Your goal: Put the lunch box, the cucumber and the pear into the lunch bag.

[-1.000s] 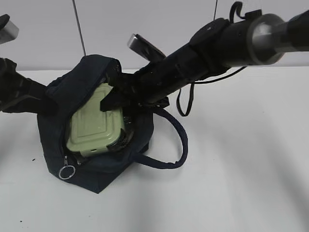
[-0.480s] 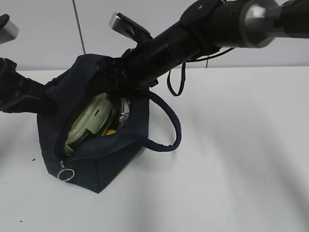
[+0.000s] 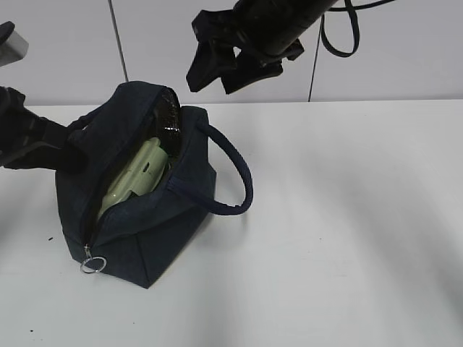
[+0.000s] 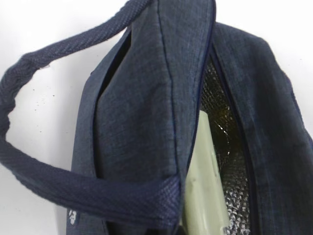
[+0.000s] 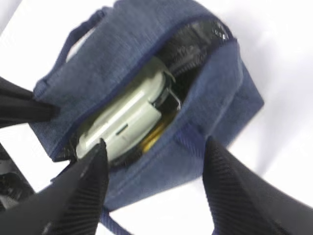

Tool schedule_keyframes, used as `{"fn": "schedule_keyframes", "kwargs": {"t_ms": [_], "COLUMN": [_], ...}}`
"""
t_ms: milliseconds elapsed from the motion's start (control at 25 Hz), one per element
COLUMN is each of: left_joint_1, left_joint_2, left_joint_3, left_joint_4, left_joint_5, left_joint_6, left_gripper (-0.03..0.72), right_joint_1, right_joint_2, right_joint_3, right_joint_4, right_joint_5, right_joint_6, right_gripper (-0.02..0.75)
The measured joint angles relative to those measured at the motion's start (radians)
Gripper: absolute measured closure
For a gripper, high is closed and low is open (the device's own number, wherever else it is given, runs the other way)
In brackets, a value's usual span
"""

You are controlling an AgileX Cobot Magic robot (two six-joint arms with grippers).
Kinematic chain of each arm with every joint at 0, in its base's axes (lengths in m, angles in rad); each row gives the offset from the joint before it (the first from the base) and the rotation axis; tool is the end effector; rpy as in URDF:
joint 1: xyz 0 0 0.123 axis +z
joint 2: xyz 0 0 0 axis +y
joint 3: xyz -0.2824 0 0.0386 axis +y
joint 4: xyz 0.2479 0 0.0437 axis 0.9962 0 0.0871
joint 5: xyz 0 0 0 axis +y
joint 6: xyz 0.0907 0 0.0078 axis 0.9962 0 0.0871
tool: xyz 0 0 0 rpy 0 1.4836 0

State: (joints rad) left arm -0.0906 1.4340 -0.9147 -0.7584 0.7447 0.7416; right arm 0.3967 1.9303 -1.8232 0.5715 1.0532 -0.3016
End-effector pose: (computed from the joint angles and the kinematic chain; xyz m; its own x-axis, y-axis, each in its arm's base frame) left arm 0.2736 -0.0675 0.2542 -0.7992 0.1905 -0.5700 0.4322 0.8412 -0.3248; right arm 0.3803 0.2057 0.3232 -0.7776 -0.3196 -0.5414 -0.5719 0.7174 0.3979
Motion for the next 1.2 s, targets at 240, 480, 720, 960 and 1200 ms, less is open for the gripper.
{"fn": "schedule_keyframes", "kwargs": {"t_ms": [240, 480, 720, 960, 1200], "left_joint_1": [0.000, 0.000, 0.000, -0.036, -0.160], "left_joint_2": [0.000, 0.000, 0.000, 0.000, 0.000], "left_joint_3": [0.000, 0.000, 0.000, 0.000, 0.000], "left_joint_4": [-0.001, -0.001, -0.004, -0.013, -0.058], "left_joint_5": [0.000, 0.000, 0.000, 0.011, -0.014], "left_joint_6": [0.000, 0.000, 0.000, 0.000, -0.010], "left_gripper": [0.706, 0.706, 0.706, 0.706, 0.706], "right_joint_1": [0.030, 0.115, 0.131, 0.125, 0.064], "right_joint_2": [0.097, 0.187, 0.208, 0.145, 0.054], "right_joint_3": [0.000, 0.000, 0.000, 0.000, 0.002], "right_joint_4": [-0.020, -0.029, -0.106, -0.194, -0.303], "right_joint_5": [0.060, 0.033, 0.024, 0.001, 0.024], "right_joint_6": [0.078, 0.139, 0.154, 0.166, 0.197], "right_gripper": [0.258, 0.269, 0.704, 0.732, 0.732]}}
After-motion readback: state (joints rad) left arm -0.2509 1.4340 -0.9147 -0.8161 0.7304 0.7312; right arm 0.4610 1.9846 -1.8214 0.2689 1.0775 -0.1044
